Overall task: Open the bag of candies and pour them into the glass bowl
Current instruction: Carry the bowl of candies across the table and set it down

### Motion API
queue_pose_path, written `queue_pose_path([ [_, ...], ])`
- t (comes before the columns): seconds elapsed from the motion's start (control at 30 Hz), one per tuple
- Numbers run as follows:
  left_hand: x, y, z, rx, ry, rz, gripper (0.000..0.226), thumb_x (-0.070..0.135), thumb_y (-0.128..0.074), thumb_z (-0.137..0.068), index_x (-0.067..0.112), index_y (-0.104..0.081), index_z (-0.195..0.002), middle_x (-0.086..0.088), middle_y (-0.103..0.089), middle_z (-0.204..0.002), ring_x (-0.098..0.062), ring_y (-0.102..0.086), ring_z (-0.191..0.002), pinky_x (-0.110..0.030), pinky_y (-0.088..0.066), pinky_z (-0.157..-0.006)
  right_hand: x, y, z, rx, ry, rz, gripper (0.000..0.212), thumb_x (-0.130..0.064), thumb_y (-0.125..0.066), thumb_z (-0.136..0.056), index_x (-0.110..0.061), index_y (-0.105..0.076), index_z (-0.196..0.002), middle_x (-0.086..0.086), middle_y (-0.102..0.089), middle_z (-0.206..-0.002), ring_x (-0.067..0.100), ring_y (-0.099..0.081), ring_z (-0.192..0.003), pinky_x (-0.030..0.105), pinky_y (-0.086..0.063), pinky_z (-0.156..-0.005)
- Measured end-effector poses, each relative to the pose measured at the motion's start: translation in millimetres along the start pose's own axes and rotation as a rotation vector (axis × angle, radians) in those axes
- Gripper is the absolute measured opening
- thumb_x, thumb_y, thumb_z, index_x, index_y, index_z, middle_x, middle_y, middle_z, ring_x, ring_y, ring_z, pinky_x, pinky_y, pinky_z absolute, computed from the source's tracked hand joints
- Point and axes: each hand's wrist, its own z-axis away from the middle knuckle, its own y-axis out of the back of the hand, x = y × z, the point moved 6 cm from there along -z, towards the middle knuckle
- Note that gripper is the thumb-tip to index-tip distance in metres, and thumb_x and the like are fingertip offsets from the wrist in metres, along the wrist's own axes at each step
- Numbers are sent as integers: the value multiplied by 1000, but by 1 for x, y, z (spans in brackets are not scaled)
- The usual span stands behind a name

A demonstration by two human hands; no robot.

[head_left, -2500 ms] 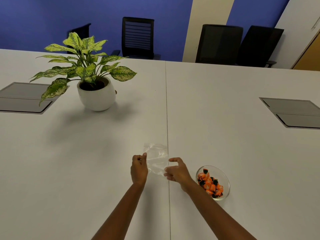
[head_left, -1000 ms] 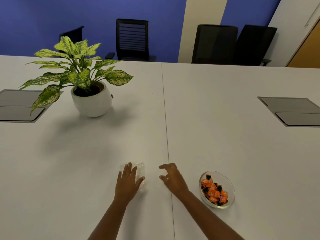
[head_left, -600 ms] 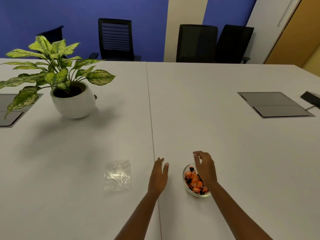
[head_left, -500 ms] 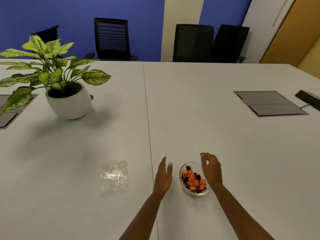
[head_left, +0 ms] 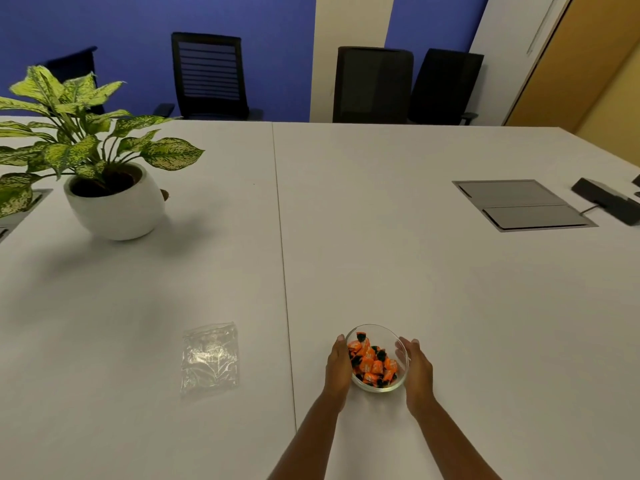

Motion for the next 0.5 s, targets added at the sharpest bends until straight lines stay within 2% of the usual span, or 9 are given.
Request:
queue_pose_path([
  [0.17, -5, -3, -2, 1, 10, 5, 53, 43, -18, -97, 15, -48, -131, -12, -55, -133, -26, -52, -122, -39, -38, -109, 9, -8, 8, -47, -30, -29, 46, -31, -34, -96, 1, -52, -124, 16, -55, -127, 30, -47, -124, 46, -28, -113],
  [0.3, -4, -2, -5, -4, -14, -11, 49, 40, -18, -98, 17, -44, -133, -10, -54, -134, -24, -50, -123, -34, -38, -105, 11, -12, 7, -54, -22, -28, 44, -29, -33, -97, -2, -51, -125, 13, -56, -124, 19, -47, -111, 32, -30, -97],
  [0.47, -4, -4, -4, -9, -90, -34, 46, 36, -18, -98, 19, -39, -135, -8, -51, -136, -21, -51, -121, -30, -39, -102, 14, -15, 6, 6, -9, -98, 40, -28, -35, -96, -4, -56, -121, 1, -63, -98, 27, -49, -122, 39, -35, -101],
  [0.5, -3, -2, -5, -3, -107, -33, 46, 36, -18, -98, 19, -39, -136, -7, -52, -135, -19, -51, -118, -28, -41, -100, 13, -18, 5, 5, -6, -106, 40, -28, -36, -96, -4, -55, -121, 2, -63, -99, 27, -49, -121, 40, -35, -102],
])
